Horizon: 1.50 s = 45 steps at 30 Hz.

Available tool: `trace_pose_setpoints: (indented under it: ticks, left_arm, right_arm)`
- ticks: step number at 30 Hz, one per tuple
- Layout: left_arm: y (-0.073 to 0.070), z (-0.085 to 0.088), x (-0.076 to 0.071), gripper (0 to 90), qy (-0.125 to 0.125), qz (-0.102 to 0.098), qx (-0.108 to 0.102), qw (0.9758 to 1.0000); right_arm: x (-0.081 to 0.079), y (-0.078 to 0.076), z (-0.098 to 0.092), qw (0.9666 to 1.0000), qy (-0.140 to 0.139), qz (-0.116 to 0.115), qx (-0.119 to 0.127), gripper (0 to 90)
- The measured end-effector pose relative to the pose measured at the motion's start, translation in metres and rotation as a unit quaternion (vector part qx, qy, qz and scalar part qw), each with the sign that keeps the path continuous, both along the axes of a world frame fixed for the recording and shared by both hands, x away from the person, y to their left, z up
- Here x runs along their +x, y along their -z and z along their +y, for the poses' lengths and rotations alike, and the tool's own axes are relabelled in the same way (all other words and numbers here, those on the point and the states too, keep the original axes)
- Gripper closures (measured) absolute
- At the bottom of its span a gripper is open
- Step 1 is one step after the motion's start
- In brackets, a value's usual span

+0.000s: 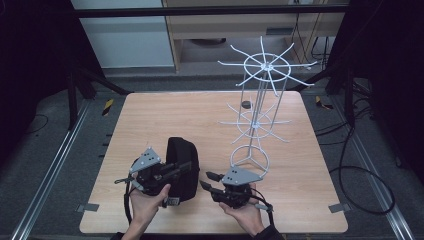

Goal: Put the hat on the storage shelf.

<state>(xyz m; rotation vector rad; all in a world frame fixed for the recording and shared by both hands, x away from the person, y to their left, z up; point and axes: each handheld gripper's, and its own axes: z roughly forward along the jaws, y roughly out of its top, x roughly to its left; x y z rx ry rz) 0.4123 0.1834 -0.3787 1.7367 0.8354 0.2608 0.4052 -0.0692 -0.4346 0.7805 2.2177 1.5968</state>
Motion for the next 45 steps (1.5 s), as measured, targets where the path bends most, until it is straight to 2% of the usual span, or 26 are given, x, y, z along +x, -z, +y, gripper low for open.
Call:
trace_pose_setpoints:
  ticks: [1, 4, 10, 14, 17, 21, 22, 23, 24, 25, 26, 31, 36, 40, 41, 44, 45]
  left_arm:
    - [-0.004, 0.0, -0.003, 82.2, 0.007, -0.006, -0.005, 0.9999]
    - [-0.01, -0.003, -0.008, 82.3, 0.025, -0.021, -0.006, 0.9995]
    - [-0.014, -0.013, -0.017, 82.4, 0.045, -0.036, -0.004, 0.9983]
    - [-0.013, -0.02, -0.021, 82.6, 0.062, -0.043, 0.004, 0.9972]
    - [-0.012, -0.022, -0.022, 82.6, 0.068, -0.044, 0.004, 0.9967]
    - [-0.011, -0.026, -0.024, 82.7, 0.076, -0.046, 0.011, 0.996]
    - [-0.01, -0.026, -0.024, 82.7, 0.076, -0.045, 0.011, 0.996]
    - [-0.01, -0.026, -0.024, 82.7, 0.076, -0.045, 0.011, 0.996]
    - [-0.009, -0.026, -0.023, 82.7, 0.074, -0.044, 0.013, 0.9962]
    - [-0.009, -0.026, -0.023, 82.7, 0.074, -0.044, 0.013, 0.9962]
    - [-0.008, -0.025, -0.021, 82.6, 0.072, -0.04, 0.009, 0.9966]
    - [-0.008, -0.018, -0.02, 81.5, 0.062, -0.039, 0.002, 0.9973]
    - [-0.004, 0.005, -0.02, 76.6, 0.035, -0.033, -0.002, 0.9989]
    - [0.007, 0.024, -0.016, 69.7, 0.0, -0.021, 0.006, 0.9998]
    - [0.007, 0.024, -0.016, 68.6, 0.0, -0.021, 0.006, 0.9998]
    - [0.019, 0.04, -0.013, 64.2, -0.03, -0.01, 0.014, 0.9994]
    - [0.019, 0.04, -0.013, 62.1, -0.03, -0.01, 0.014, 0.9994]
  right_arm:
    - [0.004, 0.004, -0.004, 0.9999, 0.015, 0.007, -0.003, 58.5]
    - [0.008, 0.011, -0.004, 0.9995, 0.027, 0.011, -0.01, 54.2]
    - [0.011, 0.012, -0.003, 0.9994, 0.028, 0.017, 0.008, 49.3]
    - [0.015, 0.012, -0.006, 0.9985, 0.029, 0.036, 0.029, 48.4]
    - [0.017, 0.014, -0.007, 0.9979, 0.023, 0.048, 0.037, 50.7]
    - [0.02, 0.015, -0.006, 0.9968, 0.01, 0.07, 0.038, 65.8]
    - [0.02, 0.016, -0.007, 0.9964, 0.009, 0.077, 0.035, 72.3]
    - [0.02, 0.016, -0.007, 0.9964, 0.009, 0.077, 0.035, 72.3]
    - [0.022, 0.018, -0.006, 0.9958, 0.013, 0.088, 0.023, 74.9]
    - [0.022, 0.018, -0.006, 0.9958, 0.013, 0.088, 0.023, 74.9]
    - [0.021, 0.018, -0.006, 0.9961, 0.016, 0.085, 0.015, 75.2]
    - [0.019, 0.013, -0.008, 0.9971, 0.025, 0.072, 0.01, 75.3]
    - [0.012, 0.002, -0.005, 0.9986, 0.032, 0.042, -0.005, 75.3]
    - [0.009, -0.001, 0.001, 0.9986, 0.032, 0.036, -0.021, 75.3]
    - [0.009, -0.001, 0.001, 0.9986, 0.032, 0.036, -0.021, 75.3]
    - [0.009, -0.004, 0.008, 0.9985, 0.033, 0.029, -0.033, 75.3]
    - [0.009, -0.004, 0.008, 0.9985, 0.033, 0.029, -0.033, 75.3]
